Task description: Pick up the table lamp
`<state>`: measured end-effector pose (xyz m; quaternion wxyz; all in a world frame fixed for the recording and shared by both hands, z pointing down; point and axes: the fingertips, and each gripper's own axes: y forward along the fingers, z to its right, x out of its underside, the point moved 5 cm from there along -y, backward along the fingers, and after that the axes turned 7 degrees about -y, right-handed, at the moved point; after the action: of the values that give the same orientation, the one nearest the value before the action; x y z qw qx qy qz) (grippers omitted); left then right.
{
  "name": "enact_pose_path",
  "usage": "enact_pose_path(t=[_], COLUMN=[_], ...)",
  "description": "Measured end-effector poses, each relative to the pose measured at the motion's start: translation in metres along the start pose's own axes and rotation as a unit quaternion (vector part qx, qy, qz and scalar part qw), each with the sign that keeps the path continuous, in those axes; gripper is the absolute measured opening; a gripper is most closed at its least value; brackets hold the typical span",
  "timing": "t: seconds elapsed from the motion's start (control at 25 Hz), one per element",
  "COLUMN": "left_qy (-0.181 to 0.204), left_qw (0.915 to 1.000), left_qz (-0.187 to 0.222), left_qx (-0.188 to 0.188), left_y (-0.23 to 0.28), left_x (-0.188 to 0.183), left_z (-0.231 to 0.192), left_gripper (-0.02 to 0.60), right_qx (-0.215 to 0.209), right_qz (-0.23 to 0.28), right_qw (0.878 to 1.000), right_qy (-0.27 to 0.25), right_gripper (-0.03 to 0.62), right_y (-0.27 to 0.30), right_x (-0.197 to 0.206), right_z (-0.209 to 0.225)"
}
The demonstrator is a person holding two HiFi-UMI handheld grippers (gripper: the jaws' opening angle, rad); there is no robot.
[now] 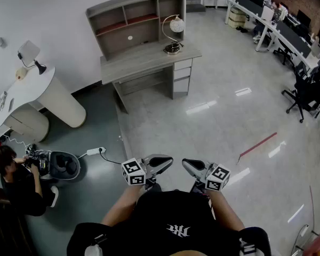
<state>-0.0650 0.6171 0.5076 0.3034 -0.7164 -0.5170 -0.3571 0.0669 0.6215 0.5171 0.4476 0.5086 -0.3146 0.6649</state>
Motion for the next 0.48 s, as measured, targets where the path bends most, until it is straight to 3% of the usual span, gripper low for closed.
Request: enact_pose_path(t=[0.24,0.48], left_qy=[-0.006,-0.003], left_qw=[0.9999,0.9998], left_qz=[-0.012,-0.017], left_qx=[-0.003,-0.014], left_y=[-0.004,-0.003], left_x=[0.006,0.010], left_z=[0.003,0.003], left_gripper=[-0.008,-0.008], right_qx=[0.017,0.000], right_qz=[-0.004,-0.010], right_qw=[1.000,1.000], right_qy=[0.024,0.008], right_gripper=[-0.002,-0.002], right_y=[-0.006,-0.005], right_x=[0.011,0.015], right_z=[-0.001,-0.003])
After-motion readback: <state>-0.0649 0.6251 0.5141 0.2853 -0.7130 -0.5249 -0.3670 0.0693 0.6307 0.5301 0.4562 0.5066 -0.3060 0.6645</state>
